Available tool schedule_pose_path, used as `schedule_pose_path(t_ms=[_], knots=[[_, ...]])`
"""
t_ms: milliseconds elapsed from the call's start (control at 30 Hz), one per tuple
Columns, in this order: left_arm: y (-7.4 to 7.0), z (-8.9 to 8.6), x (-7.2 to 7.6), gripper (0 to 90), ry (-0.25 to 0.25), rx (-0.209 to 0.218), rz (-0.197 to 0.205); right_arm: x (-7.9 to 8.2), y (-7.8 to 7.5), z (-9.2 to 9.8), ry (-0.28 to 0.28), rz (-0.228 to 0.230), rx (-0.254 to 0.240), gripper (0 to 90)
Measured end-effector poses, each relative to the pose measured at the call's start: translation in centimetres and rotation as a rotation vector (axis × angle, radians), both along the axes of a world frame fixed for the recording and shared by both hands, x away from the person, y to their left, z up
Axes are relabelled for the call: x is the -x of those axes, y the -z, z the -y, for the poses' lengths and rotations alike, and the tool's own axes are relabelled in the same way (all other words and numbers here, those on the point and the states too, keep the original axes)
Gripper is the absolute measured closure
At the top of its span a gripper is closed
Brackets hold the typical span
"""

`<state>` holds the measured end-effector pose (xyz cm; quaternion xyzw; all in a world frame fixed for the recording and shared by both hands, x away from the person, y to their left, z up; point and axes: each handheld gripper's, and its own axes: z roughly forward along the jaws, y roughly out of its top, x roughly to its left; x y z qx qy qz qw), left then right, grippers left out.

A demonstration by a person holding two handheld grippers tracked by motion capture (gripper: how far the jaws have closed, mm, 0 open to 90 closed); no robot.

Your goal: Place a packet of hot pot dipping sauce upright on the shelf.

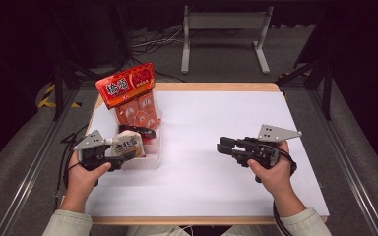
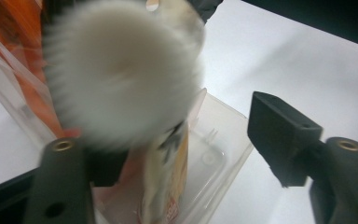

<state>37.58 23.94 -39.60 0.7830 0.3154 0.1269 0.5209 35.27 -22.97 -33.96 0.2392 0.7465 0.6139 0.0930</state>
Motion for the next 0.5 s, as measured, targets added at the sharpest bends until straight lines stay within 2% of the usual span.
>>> schedule_pose_path(t_ms=[67, 200, 300, 333, 500], knots=[[-0.1, -0.1, 0.2, 29.4, -0.005, 0.002, 0.002, 0.0, 0.0, 0.0, 0.001, 0.001, 0.000, 69.3], [-0.5, -0.4, 0.7, 19.9, -0.015, -0.008, 0.015, 0.1, -0.1, 0.6, 0.016, 0.005, -0.003, 68.4], [-0.7, -0.8, 1.2, 14.8, -0.020, -0.006, 0.009, 0.3, -0.2, 1.1, 0.030, 0.010, -0.003, 67.8], [-0.8, -1.2, 1.6, 13.9, -0.025, -0.018, 0.013, 0.5, -0.3, 1.5, 0.043, 0.014, -0.003, 66.7], [-0.9, -2.0, 2.5, 11.5, -0.046, -0.015, 0.010, 0.7, -0.3, 2.5, 0.071, 0.024, 0.002, 64.0]])
